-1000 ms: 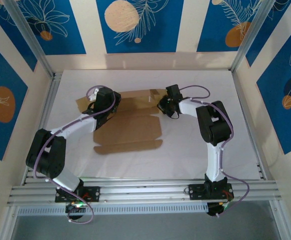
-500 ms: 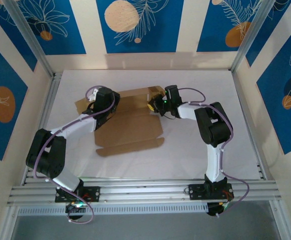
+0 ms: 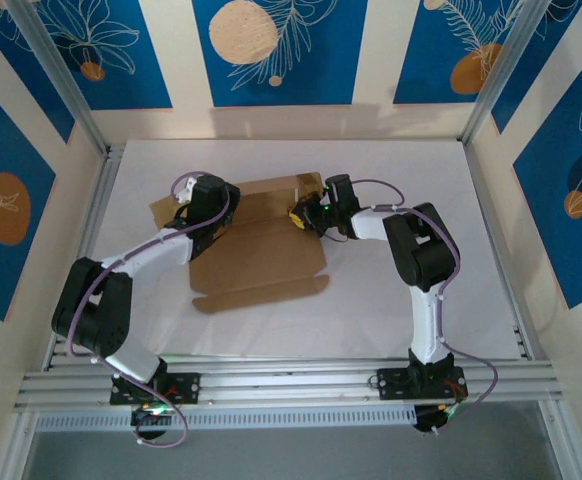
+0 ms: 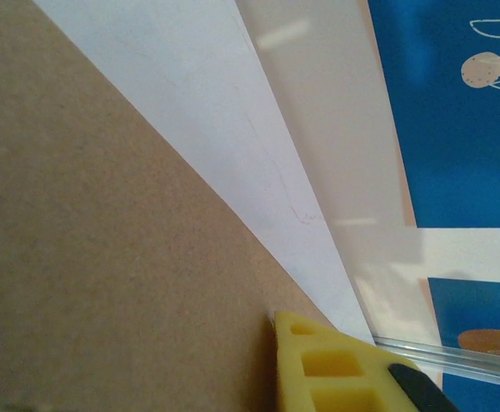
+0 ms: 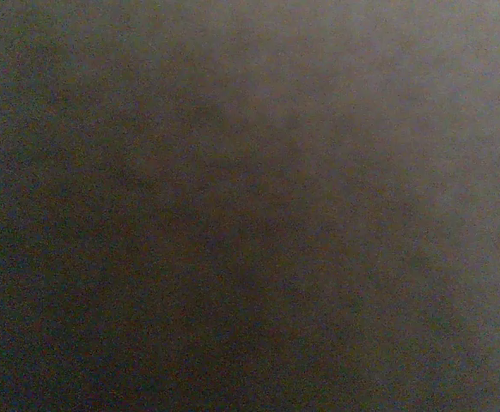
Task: Fold the paper box
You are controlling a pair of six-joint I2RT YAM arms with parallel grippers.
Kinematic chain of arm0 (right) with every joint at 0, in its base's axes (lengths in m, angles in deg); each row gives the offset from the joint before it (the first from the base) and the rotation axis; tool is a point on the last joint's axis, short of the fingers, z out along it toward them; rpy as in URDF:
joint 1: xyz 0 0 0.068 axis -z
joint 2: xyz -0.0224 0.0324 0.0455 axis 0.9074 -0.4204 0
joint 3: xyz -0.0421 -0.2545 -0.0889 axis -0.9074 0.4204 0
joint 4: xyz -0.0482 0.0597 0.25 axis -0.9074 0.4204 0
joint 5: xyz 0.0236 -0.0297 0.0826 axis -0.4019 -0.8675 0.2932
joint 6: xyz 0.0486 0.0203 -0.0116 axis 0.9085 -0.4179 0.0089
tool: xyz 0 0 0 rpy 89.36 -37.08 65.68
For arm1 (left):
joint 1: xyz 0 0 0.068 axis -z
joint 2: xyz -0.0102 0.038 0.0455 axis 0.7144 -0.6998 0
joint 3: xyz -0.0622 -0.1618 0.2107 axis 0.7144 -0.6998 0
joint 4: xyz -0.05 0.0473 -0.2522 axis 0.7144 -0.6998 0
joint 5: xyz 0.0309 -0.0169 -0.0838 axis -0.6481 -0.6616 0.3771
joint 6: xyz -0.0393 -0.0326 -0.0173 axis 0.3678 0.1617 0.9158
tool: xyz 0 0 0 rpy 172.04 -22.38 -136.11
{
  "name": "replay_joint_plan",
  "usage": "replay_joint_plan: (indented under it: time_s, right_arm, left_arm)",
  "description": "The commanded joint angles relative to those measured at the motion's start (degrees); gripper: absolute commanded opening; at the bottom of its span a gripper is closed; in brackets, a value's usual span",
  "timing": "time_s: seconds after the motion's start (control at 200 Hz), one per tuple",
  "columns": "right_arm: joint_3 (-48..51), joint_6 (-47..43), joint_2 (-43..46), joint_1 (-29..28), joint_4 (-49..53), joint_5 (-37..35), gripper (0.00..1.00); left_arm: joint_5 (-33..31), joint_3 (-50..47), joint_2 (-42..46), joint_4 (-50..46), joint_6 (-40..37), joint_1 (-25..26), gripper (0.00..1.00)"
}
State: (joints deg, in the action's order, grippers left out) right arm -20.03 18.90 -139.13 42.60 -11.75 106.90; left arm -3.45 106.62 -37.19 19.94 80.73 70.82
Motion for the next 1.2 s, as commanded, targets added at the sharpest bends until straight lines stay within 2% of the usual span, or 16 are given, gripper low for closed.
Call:
replay_joint_plan:
  time_s: [0.0,0.125,0.505,0.6,0.73,0.825,0.92,1.0,1.06,1.195]
  right_arm:
    - [0.3,-5.9,3.2,1.1,3.5,4.4,0.23]
    - [1.7,-11.5,7.0,2.8,5.2,9.3,0.25]
    - [5.8,-26.6,21.3,7.5,14.3,14.4,0.25]
    - [6.6,-30.2,27.3,9.3,16.4,10.5,0.25]
    - [5.4,-32.3,32.2,13.7,20.7,0.5,0.20]
    - [0.0,-33.3,29.4,16.2,28.9,-8.3,0.18]
    - [-8.1,-36.5,21.5,17.3,37.6,-11.9,0.17]
    - [-15.4,-40.6,14.3,17.0,42.4,-10.6,0.12]
    - [-18.7,-43.4,10.3,16.6,43.8,-8.5,0.13]
    - [-18.6,-56.3,7.7,13.0,41.2,-6.8,0.14]
  left_arm:
    - [2.9,-2.4,-0.9,-5.5,-1.8,0.8,0.15]
    - [2.3,-3.0,-0.2,-5.8,-3.0,0.6,0.15]
    - [2.0,-3.7,0.2,-6.5,-5.1,0.3,0.14]
    - [2.1,-3.2,0.4,-7.3,-5.7,0.3,0.14]
    - [2.2,-3.2,0.8,-7.6,-5.8,0.2,0.14]
    - [2.2,-3.3,1.2,-7.7,-5.8,0.1,0.15]
    - [2.4,-3.2,1.4,-7.9,-5.9,-0.1,0.15]
    - [2.8,-3.0,1.0,-7.9,-5.7,-0.1,0.15]
    - [3.1,-2.9,0.7,-7.9,-5.3,-0.1,0.15]
    - [3.4,-2.8,0.5,-7.8,-5.0,-0.2,0.15]
